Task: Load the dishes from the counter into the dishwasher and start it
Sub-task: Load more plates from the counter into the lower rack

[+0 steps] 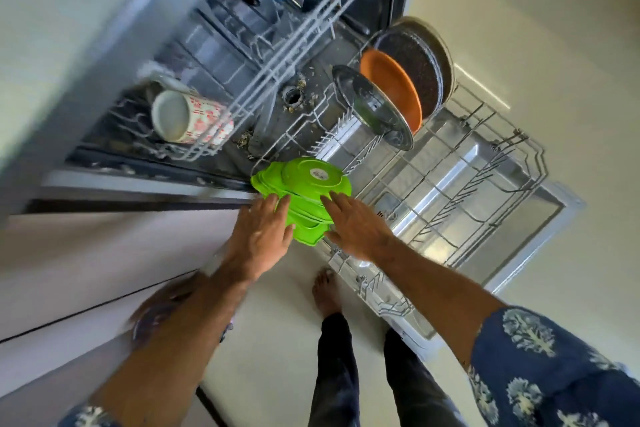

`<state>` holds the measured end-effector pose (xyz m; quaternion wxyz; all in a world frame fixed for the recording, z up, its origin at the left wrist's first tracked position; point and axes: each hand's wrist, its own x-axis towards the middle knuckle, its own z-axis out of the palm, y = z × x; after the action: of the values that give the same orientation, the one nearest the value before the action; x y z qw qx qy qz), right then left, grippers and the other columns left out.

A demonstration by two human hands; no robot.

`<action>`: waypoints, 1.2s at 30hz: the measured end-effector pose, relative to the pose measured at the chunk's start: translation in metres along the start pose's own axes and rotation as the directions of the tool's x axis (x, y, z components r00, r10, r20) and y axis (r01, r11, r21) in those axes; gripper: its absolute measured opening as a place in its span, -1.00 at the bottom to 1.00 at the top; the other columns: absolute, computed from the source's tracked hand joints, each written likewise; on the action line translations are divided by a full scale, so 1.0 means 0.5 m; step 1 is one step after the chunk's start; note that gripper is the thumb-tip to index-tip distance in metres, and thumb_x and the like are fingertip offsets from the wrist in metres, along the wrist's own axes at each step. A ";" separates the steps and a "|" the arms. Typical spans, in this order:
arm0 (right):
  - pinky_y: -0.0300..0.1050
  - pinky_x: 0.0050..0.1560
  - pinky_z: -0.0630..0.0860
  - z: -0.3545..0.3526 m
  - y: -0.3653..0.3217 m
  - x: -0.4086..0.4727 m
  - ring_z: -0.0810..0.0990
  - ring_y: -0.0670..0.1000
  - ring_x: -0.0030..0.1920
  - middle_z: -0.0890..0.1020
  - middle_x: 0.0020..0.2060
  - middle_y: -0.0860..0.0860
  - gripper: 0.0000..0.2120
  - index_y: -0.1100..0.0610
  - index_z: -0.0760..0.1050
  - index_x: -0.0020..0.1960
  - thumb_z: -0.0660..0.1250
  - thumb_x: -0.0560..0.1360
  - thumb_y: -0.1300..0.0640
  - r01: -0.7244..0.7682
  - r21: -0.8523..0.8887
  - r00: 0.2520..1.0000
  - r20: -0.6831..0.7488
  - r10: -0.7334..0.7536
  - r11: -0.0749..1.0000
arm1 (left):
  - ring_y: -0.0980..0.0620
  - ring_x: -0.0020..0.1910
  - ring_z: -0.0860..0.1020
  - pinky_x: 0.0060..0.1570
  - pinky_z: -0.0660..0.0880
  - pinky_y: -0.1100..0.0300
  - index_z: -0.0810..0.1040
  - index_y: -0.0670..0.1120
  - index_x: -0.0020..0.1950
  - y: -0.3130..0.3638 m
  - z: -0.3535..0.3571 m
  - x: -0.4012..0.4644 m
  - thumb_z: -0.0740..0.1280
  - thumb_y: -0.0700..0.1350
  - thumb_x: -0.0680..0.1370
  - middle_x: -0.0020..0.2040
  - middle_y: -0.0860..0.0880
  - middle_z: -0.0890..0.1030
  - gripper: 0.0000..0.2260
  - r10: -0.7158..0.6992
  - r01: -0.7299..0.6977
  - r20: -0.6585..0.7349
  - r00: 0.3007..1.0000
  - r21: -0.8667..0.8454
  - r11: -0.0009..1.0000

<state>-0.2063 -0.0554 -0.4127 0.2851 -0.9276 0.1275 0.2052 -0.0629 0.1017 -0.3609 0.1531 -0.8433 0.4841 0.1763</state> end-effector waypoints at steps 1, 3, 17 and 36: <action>0.14 0.52 0.14 -0.039 -0.045 -0.048 0.12 0.19 0.56 0.06 0.59 0.18 -0.26 0.14 -0.06 0.61 0.20 0.61 -0.13 0.030 -0.015 0.999 0.013 -0.029 0.999 | -0.23 0.23 0.53 0.04 0.53 -0.12 0.44 -0.13 0.45 0.004 -0.047 -0.063 0.26 0.11 0.55 0.29 -0.18 0.54 -0.47 -0.031 0.031 -0.009 0.999 -0.012 0.999; 0.17 0.53 0.09 -0.066 -0.071 -0.089 0.06 0.19 0.58 0.02 0.60 0.16 -0.24 0.12 -0.08 0.62 0.18 0.60 -0.17 0.028 -0.030 1.000 0.000 -0.028 0.999 | -0.23 0.38 0.46 0.19 0.47 -0.21 0.42 -0.16 0.47 0.023 -0.068 -0.112 0.14 0.17 0.56 0.42 -0.22 0.47 -0.41 -0.021 0.021 -0.008 1.000 -0.003 1.000; 0.30 0.44 0.26 -0.251 -0.609 -0.362 0.24 0.18 0.53 0.25 0.54 0.17 -0.21 0.17 0.14 0.58 -0.01 0.52 -0.32 0.506 -0.263 0.862 0.129 -0.490 0.821 | -0.21 0.61 0.00 0.50 0.09 -0.28 0.08 -0.10 0.63 -0.047 -0.256 -0.761 -0.01 0.28 0.62 0.63 -0.16 0.07 -0.32 -0.489 0.454 -0.084 0.868 -0.265 0.851; 0.19 0.51 0.15 -0.067 -1.519 -0.292 0.17 0.14 0.55 0.14 0.58 0.10 -0.31 0.12 0.10 0.59 0.06 0.59 -0.23 0.909 -0.344 0.364 0.378 -0.852 0.236 | -0.21 0.57 0.19 0.45 0.24 -0.27 0.30 -0.16 0.55 -0.434 -0.036 -1.476 0.00 0.22 0.59 0.57 -0.19 0.26 -0.34 -0.974 0.808 0.042 0.224 -0.566 0.162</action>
<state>-0.0566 0.5542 0.0407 0.1058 -0.8613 -0.4896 0.0854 -0.2176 0.7618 0.0031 -0.0684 -0.9842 -0.1629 0.0150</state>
